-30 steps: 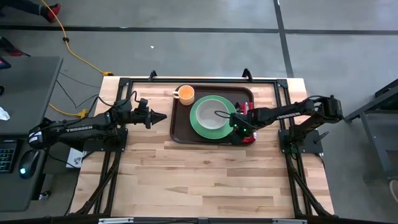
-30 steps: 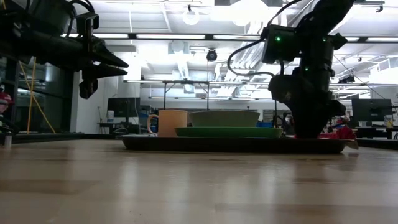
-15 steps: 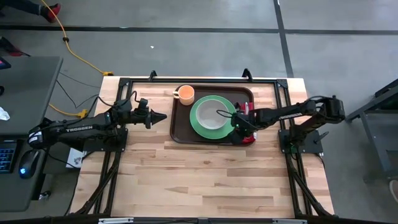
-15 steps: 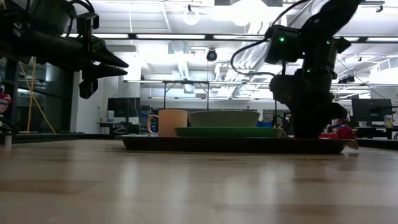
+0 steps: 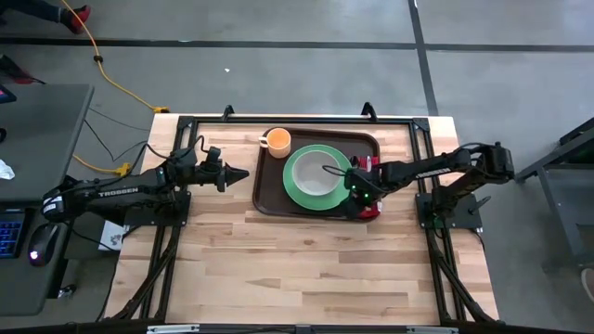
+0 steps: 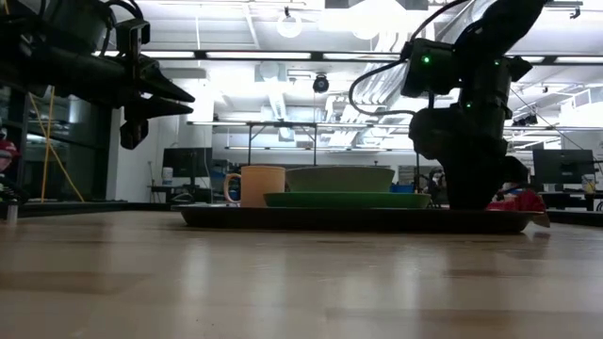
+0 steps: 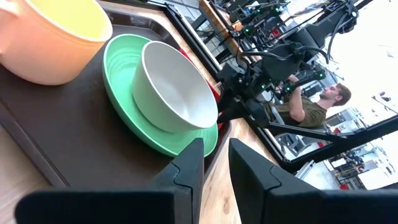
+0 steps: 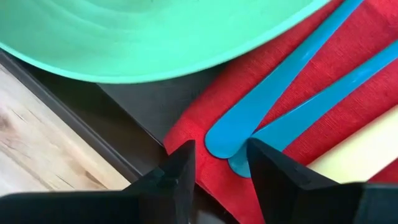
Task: Set up tray
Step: Adjust the silverware on top of red table napkin on the brown tray
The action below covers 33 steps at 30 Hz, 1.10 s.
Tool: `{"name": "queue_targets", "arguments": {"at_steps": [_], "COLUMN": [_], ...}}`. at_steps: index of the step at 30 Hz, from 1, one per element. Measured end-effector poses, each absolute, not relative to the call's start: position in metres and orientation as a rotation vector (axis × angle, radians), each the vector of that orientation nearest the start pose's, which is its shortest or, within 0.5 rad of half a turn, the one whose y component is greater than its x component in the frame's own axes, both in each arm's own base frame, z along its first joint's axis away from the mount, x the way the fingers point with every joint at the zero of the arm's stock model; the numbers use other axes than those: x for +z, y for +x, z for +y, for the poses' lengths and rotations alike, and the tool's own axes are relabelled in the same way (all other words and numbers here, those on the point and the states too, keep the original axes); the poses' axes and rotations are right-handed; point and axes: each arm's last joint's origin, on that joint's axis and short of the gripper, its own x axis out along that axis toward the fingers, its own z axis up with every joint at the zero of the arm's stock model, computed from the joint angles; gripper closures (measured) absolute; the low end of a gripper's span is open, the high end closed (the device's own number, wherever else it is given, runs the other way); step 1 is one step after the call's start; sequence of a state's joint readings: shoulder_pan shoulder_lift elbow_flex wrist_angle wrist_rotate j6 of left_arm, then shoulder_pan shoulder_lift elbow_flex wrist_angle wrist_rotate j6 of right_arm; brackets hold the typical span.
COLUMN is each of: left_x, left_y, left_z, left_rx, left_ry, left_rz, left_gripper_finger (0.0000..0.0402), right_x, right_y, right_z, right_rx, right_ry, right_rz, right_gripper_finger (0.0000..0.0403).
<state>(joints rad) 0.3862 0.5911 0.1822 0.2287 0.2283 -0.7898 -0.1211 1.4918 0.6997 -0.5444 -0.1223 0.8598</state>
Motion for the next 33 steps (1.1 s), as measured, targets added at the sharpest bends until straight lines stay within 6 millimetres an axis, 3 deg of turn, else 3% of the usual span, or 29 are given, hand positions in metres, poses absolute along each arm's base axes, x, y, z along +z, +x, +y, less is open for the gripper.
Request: {"name": "queue_targets", "arguments": {"at_steps": [20,33], "left_x": [0.191,0.191], "left_y": [0.136,0.136], "left_z": [0.048,0.048], "left_rx": [0.221,0.223], "left_ry": [-0.841,-0.840], "left_rz": [0.100,0.100], "left_gripper_finger": [0.0295,0.0295], "right_x": [0.140,0.150], "right_y": [0.232,0.237], "right_z": [-0.025,-0.027], "right_rx": [-0.576,-0.586], "right_ry": [0.863,0.808], "right_rz": [1.294,1.314], "right_gripper_finger": [0.0274,0.0274]}}
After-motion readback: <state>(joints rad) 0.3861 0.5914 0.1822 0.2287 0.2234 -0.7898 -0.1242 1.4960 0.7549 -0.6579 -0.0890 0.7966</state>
